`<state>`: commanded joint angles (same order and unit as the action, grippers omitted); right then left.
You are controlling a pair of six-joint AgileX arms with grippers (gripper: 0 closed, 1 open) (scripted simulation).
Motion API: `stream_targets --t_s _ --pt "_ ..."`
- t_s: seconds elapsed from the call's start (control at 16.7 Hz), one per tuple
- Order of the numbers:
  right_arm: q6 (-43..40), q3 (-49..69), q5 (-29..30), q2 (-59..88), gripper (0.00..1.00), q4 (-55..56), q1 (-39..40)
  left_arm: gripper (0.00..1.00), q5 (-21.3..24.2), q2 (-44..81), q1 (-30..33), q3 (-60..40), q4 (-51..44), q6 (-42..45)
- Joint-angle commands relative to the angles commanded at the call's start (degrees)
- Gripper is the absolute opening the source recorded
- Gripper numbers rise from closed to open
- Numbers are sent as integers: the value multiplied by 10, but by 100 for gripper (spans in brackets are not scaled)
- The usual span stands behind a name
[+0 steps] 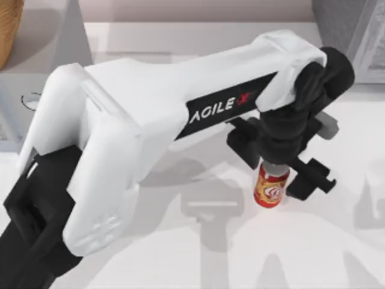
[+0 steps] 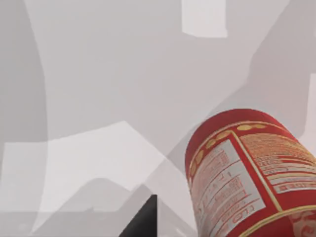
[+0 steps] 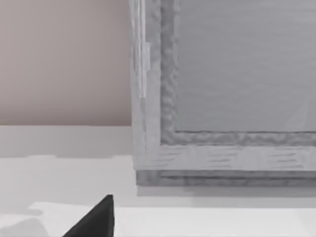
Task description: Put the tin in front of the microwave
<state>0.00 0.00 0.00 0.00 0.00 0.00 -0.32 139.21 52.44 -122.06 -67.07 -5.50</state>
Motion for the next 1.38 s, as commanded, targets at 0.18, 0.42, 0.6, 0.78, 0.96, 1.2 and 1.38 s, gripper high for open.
stream_targets --t_s 0.18,0.42,0.6,0.78,0.96,1.2,1.38 --pt "0 0 0 0 100 0 0 32 0 0 0 0 0 0" --pt "0 0 0 0 100 0 0 2 0 0 0 0 0 0" --pt "0 0 0 0 100 0 0 0 0 0 0 0 0 0" --pt "0 0 0 0 100 0 0 0 0 0 0 0 0 0" --pt "0 0 0 0 100 0 0 0 0 0 0 0 0 0" --pt "0 0 0 0 100 0 0 0 0 2 0 -37 -35 0" --pt "0 0 0 0 100 0 0 0 0 3 0 -82 -79 0"
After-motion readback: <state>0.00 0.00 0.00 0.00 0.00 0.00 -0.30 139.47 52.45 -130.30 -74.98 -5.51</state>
